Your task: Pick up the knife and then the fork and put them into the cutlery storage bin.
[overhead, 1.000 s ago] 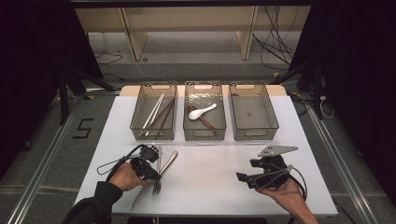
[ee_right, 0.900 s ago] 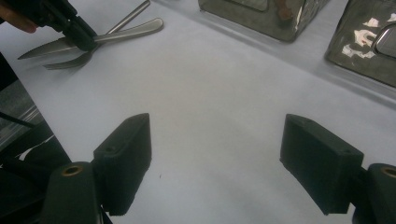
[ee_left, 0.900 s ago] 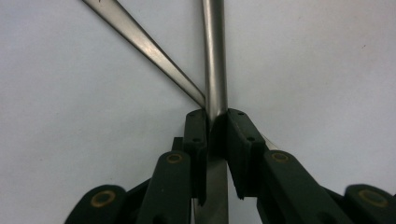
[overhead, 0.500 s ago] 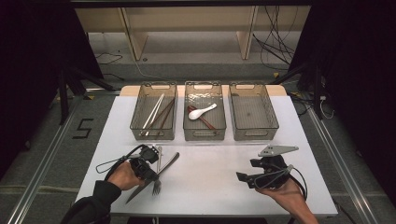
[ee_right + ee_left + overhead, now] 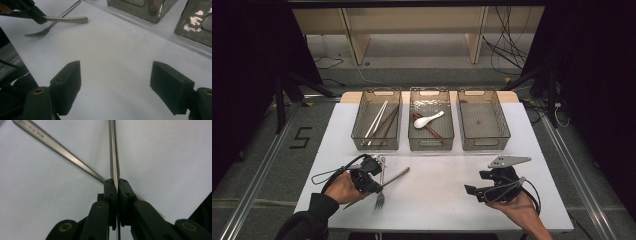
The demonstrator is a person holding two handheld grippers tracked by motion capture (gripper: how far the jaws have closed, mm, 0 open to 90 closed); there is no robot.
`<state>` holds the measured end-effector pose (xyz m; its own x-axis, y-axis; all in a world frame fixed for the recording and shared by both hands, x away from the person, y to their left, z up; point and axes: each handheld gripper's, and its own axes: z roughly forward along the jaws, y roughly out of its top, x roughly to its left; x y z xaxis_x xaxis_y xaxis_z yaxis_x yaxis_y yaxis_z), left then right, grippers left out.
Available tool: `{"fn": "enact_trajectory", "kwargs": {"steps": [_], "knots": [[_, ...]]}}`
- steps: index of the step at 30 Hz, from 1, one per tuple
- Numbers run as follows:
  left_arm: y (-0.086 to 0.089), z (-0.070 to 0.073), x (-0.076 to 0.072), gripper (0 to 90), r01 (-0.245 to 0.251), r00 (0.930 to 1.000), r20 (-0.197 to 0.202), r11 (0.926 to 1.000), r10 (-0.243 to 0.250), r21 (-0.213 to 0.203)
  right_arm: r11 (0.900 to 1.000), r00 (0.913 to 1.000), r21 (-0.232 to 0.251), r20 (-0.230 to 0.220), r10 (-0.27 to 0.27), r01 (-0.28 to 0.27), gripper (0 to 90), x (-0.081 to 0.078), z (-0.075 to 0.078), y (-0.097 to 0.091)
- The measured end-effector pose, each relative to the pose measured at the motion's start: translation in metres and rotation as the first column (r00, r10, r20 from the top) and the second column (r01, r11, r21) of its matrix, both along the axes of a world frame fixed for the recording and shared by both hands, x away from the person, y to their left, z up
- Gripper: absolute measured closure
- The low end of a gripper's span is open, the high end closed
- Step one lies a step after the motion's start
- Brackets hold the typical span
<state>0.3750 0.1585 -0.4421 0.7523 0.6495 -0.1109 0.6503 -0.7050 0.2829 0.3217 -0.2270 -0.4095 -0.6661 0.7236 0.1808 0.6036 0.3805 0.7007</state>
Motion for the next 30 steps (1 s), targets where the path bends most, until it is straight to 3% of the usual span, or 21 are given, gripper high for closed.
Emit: {"fn": "enact_trajectory", "kwargs": {"steps": [7, 11, 18, 25, 30], "knots": [[-0.007, 0.003, -0.004, 87.3, 0.040, 0.9991, -0.012, 0.9991, -0.040, -0.010, 1.0000, 1.0000, 0.001, 0.001, 0.003, -0.003, 25.7, 0.000, 0.000, 0.001], [-0.012, 0.008, -0.006, 87.4, 0.061, 0.9981, -0.010, 0.9974, -0.061, -0.039, 0.9999, 1.0000, 0.008, -0.001, 0.006, -0.006, 25.7, 0.000, 0.000, 0.002], [-0.022, 0.013, -0.011, 87.3, 0.088, 0.9960, -0.006, 0.9937, -0.089, -0.070, 0.9986, 0.9983, 0.007, 0.027, 0.051, -0.052, 25.6, -0.001, 0.005, 0.014], [-0.040, 0.019, -0.019, 87.3, 0.160, 0.9869, -0.001, 0.9821, -0.161, -0.099, 0.9898, 0.9877, -0.014, 0.065, 0.142, -0.142, 25.6, -0.003, 0.011, 0.033], [-0.057, 0.020, -0.028, 87.3, 0.226, 0.9737, -0.002, 0.9689, -0.228, -0.100, 0.9751, 0.9732, -0.040, 0.066, 0.220, -0.218, 26.0, -0.004, 0.010, 0.047]]}}
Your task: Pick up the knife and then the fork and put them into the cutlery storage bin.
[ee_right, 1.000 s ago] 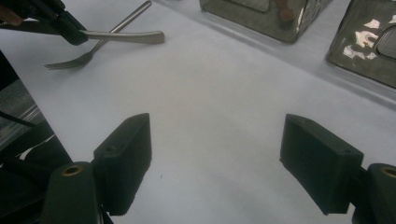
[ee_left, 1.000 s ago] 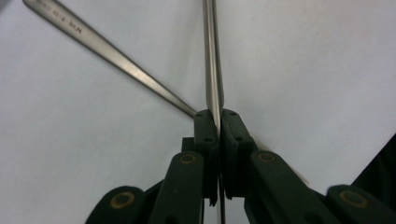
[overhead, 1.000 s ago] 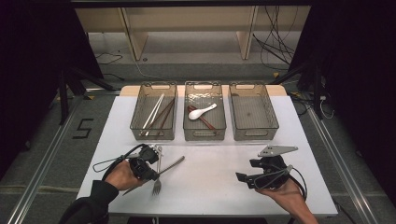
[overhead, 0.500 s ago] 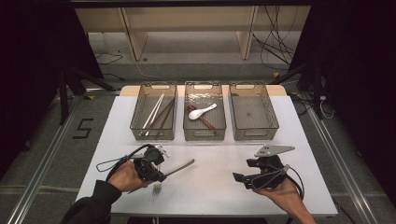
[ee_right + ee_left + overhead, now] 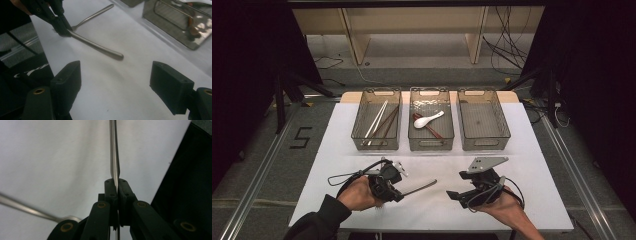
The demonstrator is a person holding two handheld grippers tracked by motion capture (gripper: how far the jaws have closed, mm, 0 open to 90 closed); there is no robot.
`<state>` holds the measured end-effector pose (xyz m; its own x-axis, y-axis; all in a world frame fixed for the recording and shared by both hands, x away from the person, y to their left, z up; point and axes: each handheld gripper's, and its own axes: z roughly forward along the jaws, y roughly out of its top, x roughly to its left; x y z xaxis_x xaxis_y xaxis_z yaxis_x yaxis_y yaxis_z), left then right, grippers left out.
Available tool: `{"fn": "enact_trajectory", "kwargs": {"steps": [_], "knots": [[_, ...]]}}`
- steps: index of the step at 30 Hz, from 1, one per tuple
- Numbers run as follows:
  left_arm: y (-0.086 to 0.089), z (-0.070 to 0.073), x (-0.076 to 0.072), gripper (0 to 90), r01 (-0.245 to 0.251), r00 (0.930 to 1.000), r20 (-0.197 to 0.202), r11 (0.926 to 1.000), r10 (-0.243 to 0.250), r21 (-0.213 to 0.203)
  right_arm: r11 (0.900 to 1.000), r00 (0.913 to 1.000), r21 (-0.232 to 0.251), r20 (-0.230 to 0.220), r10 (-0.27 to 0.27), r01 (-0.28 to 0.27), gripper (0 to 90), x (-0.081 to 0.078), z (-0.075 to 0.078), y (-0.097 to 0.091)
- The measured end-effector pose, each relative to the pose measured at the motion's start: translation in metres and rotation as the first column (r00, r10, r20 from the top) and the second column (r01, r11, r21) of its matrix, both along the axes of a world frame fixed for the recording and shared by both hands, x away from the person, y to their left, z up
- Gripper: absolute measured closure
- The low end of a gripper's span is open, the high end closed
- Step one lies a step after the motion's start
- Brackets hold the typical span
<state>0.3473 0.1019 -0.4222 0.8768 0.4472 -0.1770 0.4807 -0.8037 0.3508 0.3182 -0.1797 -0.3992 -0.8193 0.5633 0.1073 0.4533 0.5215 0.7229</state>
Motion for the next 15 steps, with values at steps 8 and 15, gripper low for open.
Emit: {"fn": "enact_trajectory", "kwargs": {"steps": [8, 15], "knots": [[-0.022, 0.000, -0.012, 87.2, 0.091, 0.9958, -0.005, 0.9959, -0.091, -0.001, 0.9879, 0.9910, -0.078, -0.001, 0.134, -0.134, 27.2, -0.004, -0.005, 0.025], [-0.036, 0.002, -0.022, 87.3, 0.149, 0.9888, -0.008, 0.9888, -0.149, 0.009, 0.9652, 0.9751, -0.139, -0.022, 0.221, -0.222, 30.9, -0.007, -0.011, 0.037]]}}
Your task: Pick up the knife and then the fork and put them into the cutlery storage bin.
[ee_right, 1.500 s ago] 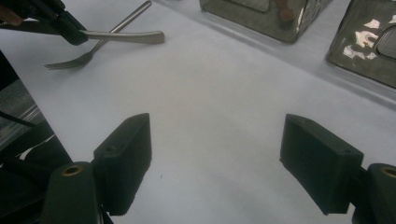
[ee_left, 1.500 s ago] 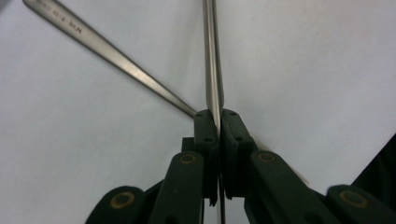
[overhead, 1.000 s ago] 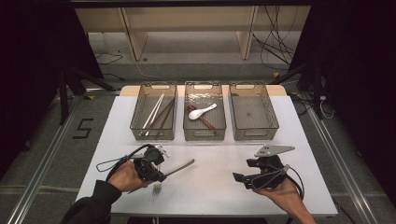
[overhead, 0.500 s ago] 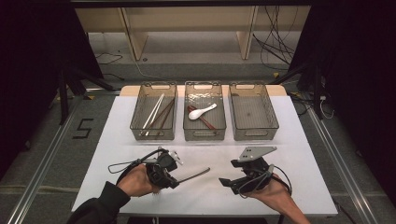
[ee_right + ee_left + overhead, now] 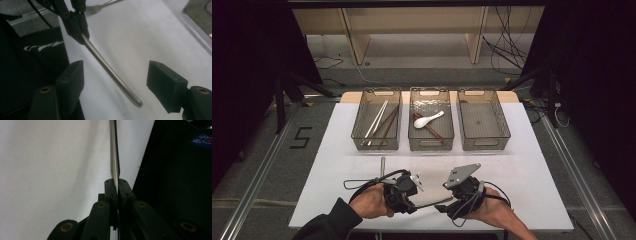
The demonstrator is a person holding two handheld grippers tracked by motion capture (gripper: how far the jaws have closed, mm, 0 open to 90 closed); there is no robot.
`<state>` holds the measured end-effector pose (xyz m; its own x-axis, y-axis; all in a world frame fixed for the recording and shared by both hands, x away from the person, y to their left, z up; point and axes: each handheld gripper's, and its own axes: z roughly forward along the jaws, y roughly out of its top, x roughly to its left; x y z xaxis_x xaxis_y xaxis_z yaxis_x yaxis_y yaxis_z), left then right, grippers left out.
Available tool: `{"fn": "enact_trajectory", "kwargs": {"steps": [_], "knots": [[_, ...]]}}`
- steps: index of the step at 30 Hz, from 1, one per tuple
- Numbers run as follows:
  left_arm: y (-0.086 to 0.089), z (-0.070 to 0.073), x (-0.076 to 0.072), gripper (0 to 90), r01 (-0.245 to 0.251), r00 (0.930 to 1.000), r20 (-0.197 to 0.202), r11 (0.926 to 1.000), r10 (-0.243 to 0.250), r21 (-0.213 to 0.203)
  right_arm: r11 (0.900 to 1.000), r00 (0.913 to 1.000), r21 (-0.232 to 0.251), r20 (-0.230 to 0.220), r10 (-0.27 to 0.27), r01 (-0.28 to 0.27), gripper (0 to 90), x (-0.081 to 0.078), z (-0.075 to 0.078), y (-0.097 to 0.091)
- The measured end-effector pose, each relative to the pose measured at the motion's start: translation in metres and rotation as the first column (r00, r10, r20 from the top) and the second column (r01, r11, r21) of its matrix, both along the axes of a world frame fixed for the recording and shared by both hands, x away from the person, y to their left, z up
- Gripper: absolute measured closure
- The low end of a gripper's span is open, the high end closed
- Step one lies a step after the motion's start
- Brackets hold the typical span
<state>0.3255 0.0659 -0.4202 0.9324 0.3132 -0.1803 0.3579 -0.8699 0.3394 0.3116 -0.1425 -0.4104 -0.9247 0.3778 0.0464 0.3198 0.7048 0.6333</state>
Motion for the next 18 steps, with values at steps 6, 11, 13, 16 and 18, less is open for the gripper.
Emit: {"fn": "enact_trajectory", "kwargs": {"steps": [6, 11, 13, 16, 18], "knots": [[-0.004, 0.002, -0.003, 87.3, 0.023, 0.9997, -0.001, 0.9997, -0.023, -0.002, 0.9967, 0.9979, -0.050, -0.007, 0.064, -0.064, 34.0, -0.004, -0.007, 0.008], [-0.006, 0.003, -0.005, 87.3, 0.037, 0.9993, -0.002, 0.9992, -0.037, -0.014, 0.9937, 0.9966, -0.076, -0.017, 0.081, -0.082, 36.3, -0.004, -0.011, 0.014], [-0.007, 0.004, -0.005, 87.3, 0.042, 0.9991, -0.003, 0.9990, -0.042, -0.016, 0.9928, 0.9961, -0.082, -0.023, 0.085, -0.087, 38.0, -0.004, -0.013, 0.015], [-0.007, 0.005, -0.006, 87.3, 0.044, 0.9990, -0.003, 0.9988, -0.044, -0.021, 0.9920, 0.9957, -0.089, -0.031, 0.087, -0.089, 40.7, -0.005, -0.015, 0.017], [-0.008, 0.005, -0.006, 87.3, 0.055, 0.9985, 0.002, 0.9982, -0.055, -0.022, 0.9900, 0.9948, -0.100, -0.029, 0.097, -0.100, 43.6, -0.005, -0.016, 0.017]]}}
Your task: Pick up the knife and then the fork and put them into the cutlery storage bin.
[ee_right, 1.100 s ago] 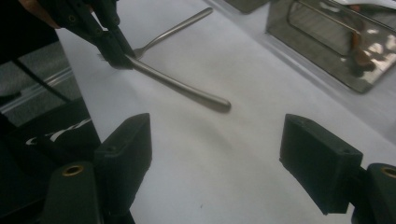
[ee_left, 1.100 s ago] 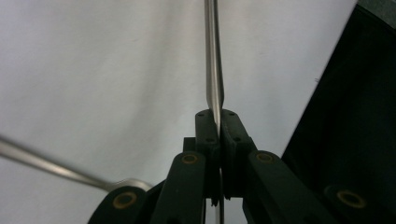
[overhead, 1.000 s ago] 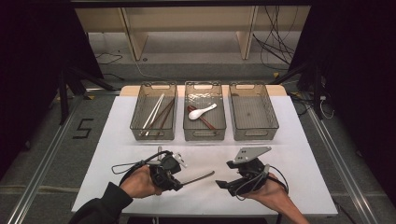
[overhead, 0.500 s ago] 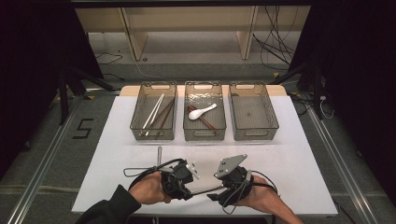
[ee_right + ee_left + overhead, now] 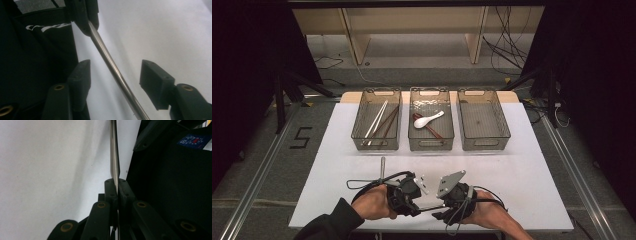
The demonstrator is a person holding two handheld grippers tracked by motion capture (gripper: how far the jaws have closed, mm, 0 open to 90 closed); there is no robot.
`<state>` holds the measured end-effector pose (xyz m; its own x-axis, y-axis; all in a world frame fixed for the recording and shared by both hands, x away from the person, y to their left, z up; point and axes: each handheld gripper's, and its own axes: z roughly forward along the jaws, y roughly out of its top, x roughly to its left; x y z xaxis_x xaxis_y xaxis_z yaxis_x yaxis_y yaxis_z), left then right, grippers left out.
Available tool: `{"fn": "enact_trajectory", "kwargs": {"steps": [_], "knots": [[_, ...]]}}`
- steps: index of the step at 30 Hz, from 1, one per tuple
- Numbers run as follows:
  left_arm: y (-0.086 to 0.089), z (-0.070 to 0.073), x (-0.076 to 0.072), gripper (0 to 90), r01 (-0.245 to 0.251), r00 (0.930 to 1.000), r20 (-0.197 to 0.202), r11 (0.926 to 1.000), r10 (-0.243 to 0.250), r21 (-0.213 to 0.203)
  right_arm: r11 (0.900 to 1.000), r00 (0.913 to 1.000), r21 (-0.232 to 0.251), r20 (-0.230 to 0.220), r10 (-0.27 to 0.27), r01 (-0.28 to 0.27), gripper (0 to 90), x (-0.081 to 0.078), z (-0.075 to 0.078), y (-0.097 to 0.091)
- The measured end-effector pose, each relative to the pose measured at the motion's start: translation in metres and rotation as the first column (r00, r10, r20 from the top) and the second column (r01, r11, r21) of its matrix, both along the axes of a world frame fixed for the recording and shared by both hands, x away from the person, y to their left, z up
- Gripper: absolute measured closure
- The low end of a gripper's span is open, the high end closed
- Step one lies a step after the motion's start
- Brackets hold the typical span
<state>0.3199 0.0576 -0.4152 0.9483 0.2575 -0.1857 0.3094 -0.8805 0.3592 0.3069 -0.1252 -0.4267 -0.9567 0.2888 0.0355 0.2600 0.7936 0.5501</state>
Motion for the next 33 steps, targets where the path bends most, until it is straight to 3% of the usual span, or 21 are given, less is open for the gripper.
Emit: {"fn": "enact_trajectory", "kwargs": {"steps": [7, 9, 12, 23, 26, 27, 29, 30, 33], "knots": [[-0.004, 0.002, -0.001, 87.2, 0.039, 0.9993, -0.002, 0.9992, -0.039, 0.005, 0.9993, 0.9997, -0.031, 0.011, 0.022, -0.021, 53.0, 0.000, -0.003, 0.000], [-0.006, 0.002, -0.002, 87.2, 0.035, 0.9993, -0.009, 0.9993, -0.035, -0.011, 0.9991, 0.9995, -0.031, 0.003, 0.031, -0.031, 55.5, 0.000, -0.004, -0.001], [-0.007, 0.005, -0.001, 87.2, 0.064, 0.9979, -0.001, 0.9979, -0.064, 0.004, 0.9974, 0.9985, -0.050, 0.010, 0.053, -0.053, 58.9, -0.001, -0.006, 0.000], [-0.009, 0.004, -0.001, 87.1, 0.089, 0.9958, -0.022, 0.9960, -0.089, 0.003, 0.9922, 0.9945, -0.069, 0.007, 0.105, -0.104, 74.7, -0.007, -0.008, 0.001], [-0.010, 0.003, -0.002, 87.1, 0.096, 0.9950, -0.029, 0.9954, -0.096, -0.003, 0.9888, 0.9913, -0.074, 0.013, 0.131, -0.130, 76.8, -0.008, -0.008, 0.001], [-0.011, 0.002, -0.004, 87.1, 0.080, 0.9961, -0.037, 0.9966, -0.080, -0.019, 0.9844, 0.9863, -0.079, 0.039, 0.160, -0.157, 77.5, -0.008, -0.009, 0.000], [-0.010, 0.003, -0.001, 86.9, 0.127, 0.9915, -0.031, 0.9919, -0.126, 0.009, 0.9805, 0.9821, -0.078, 0.040, 0.184, -0.181, 79.0, -0.009, -0.009, 0.000], [-0.011, 0.003, -0.003, 86.7, 0.112, 0.9929, -0.039, 0.9937, -0.112, -0.004, 0.9787, 0.9802, -0.074, 0.037, 0.195, -0.191, 79.7, -0.010, -0.009, 0.001], [-0.012, 0.001, -0.003, 85.8, 0.141, 0.9896, -0.031, 0.9899, -0.140, 0.016, 0.9720, 0.9752, -0.094, 0.032, 0.219, -0.215, 82.1, -0.013, -0.010, 0.002]]}}
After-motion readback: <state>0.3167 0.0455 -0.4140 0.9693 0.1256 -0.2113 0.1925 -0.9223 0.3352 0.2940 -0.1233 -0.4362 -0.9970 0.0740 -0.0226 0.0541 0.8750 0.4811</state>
